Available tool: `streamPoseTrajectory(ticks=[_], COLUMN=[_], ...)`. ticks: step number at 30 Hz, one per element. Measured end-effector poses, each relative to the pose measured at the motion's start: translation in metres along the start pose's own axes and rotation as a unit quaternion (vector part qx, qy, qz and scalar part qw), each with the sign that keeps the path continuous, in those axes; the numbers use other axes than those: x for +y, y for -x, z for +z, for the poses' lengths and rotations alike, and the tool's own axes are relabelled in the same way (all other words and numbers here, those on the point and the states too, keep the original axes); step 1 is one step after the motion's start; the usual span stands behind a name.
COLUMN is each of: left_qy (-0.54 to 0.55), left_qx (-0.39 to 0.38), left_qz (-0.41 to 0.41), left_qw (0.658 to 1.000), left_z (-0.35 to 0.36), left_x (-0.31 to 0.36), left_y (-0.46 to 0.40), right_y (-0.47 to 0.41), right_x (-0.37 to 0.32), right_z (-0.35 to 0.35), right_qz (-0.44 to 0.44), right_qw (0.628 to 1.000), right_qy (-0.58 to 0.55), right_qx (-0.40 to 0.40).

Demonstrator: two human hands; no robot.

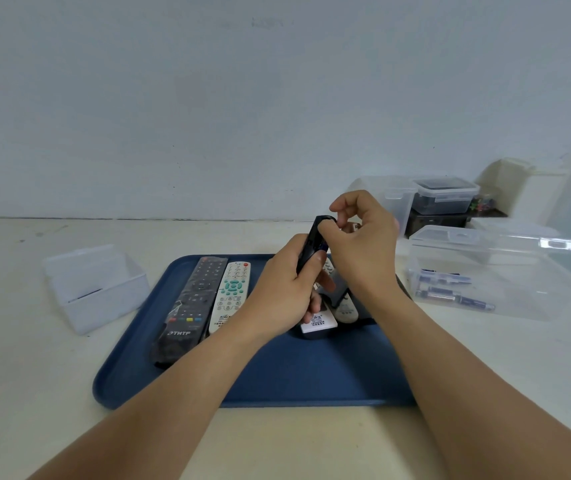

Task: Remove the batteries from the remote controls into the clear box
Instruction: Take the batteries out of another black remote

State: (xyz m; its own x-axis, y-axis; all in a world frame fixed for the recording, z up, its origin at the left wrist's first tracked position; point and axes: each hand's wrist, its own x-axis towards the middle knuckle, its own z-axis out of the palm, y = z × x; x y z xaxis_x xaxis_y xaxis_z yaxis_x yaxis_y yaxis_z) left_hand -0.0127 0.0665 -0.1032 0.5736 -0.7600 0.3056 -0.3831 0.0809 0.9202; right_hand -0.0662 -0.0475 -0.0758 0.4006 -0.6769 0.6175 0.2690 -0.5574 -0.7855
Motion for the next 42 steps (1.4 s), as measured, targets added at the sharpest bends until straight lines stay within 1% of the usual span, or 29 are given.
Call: streamPoseTrajectory(ticks=[3, 7, 11, 19, 21, 24, 26, 28, 32, 37, 39, 41, 42], left_qy=[0.001, -0.01, -0.015, -0.021, -0.016, -0.011, 0.008, 0.023, 0.052, 0.104, 0.103, 0.095, 0.09], left_qx=[0.001, 0.008, 0.017, 0.022, 0.032, 0.023, 0.031, 0.046, 0.06, 0.063, 0.058, 0.054, 0.053], left_qz=[0.002, 0.012, 0.013, 0.021, 0.019, 0.016, 0.011, 0.009, 0.01, 0.011, 0.016, 0.019, 0.02], left_qw=[1.0, 1.0, 1.0, 0.999, 0.999, 1.0, 0.999, 0.999, 0.997, 0.992, 0.993, 0.994, 0.994], left_z=[0.002, 0.002, 0.002, 0.004, 0.001, -0.001, -0.001, -0.002, -0.003, -0.003, -0.003, -0.003, -0.002], left_x=[0.001, 0.002, 0.003, 0.003, 0.003, 0.004, 0.005, 0.004, 0.0, 0.0, 0.001, 0.001, 0.002], left_y=[0.0, 0.001, 0.001, 0.002, 0.001, 0.001, -0.001, -0.004, -0.006, -0.008, -0.008, -0.008, -0.007], right_y=[0.0, 0.003, 0.003, 0.003, 0.003, 0.004, 0.006, 0.007, 0.01, 0.002, -0.004, -0.009, -0.011], right_x=[0.0, 0.0, -0.001, -0.001, 0.0, 0.001, 0.0, 0.0, -0.003, -0.005, -0.005, -0.005, -0.006], right_z=[0.001, 0.003, 0.005, 0.005, 0.005, 0.005, 0.007, 0.009, 0.015, 0.009, 0.004, -0.003, -0.008], right_qz=[0.001, -0.035, -0.045, -0.041, -0.029, 0.001, 0.039, 0.096, 0.214, 0.307, 0.346, 0.387, 0.405], right_qw=[1.0, 0.998, 0.995, 0.997, 0.998, 0.999, 0.999, 0.992, 0.954, 0.882, 0.844, 0.796, 0.777], right_qy=[-0.002, 0.048, 0.075, 0.043, 0.025, 0.008, -0.018, -0.077, -0.21, -0.347, -0.396, -0.456, -0.473], right_qx=[0.007, 0.032, 0.045, 0.048, 0.05, 0.036, 0.011, 0.004, -0.015, -0.091, -0.104, -0.094, -0.086])
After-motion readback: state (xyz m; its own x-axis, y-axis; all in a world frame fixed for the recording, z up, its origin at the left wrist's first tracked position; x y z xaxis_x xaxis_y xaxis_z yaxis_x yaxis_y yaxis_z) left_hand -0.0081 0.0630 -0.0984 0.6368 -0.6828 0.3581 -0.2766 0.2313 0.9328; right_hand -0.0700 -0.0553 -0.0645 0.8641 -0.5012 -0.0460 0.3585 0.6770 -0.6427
